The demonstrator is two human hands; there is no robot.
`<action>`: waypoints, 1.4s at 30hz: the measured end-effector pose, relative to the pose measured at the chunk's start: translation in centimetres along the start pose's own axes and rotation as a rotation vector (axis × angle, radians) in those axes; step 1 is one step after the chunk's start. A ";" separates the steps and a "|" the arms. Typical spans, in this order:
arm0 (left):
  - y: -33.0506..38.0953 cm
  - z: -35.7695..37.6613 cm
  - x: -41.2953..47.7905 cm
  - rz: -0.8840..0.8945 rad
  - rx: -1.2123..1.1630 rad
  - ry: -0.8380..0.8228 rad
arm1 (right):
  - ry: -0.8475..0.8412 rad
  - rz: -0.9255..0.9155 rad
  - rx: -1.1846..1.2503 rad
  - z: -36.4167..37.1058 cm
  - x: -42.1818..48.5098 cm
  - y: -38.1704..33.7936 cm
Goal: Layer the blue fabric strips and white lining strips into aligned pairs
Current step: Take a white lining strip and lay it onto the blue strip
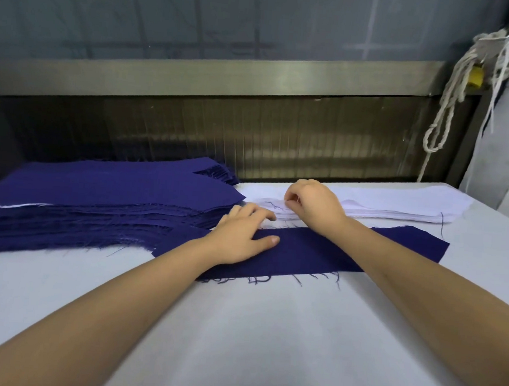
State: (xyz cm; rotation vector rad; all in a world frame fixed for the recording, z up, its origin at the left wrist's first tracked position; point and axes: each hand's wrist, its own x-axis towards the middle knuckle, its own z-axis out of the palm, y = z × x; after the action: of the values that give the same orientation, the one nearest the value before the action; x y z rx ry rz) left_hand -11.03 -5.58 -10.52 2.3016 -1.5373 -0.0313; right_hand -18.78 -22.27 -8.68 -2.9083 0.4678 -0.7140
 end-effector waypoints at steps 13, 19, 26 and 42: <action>0.4 -1.5 4.8 -0.170 0.053 0.315 | 0.196 0.118 0.479 0.8 -0.1 0.1; 0.0 -1.4 6.3 -0.214 0.148 0.379 | 0.266 0.068 0.404 0.9 -0.3 0.0; 0.7 -0.8 6.5 -0.201 0.297 0.338 | 0.319 0.079 0.408 0.9 -0.4 -0.2; 1.2 -4.6 5.0 -0.202 0.166 0.549 | 0.194 0.189 -0.326 -0.1 -0.3 2.8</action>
State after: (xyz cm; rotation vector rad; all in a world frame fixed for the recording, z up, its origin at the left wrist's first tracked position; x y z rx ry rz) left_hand -9.11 -9.12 -4.97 2.3112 -1.0585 0.6418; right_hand -19.83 -24.86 -9.20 -3.0384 0.9498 -0.9762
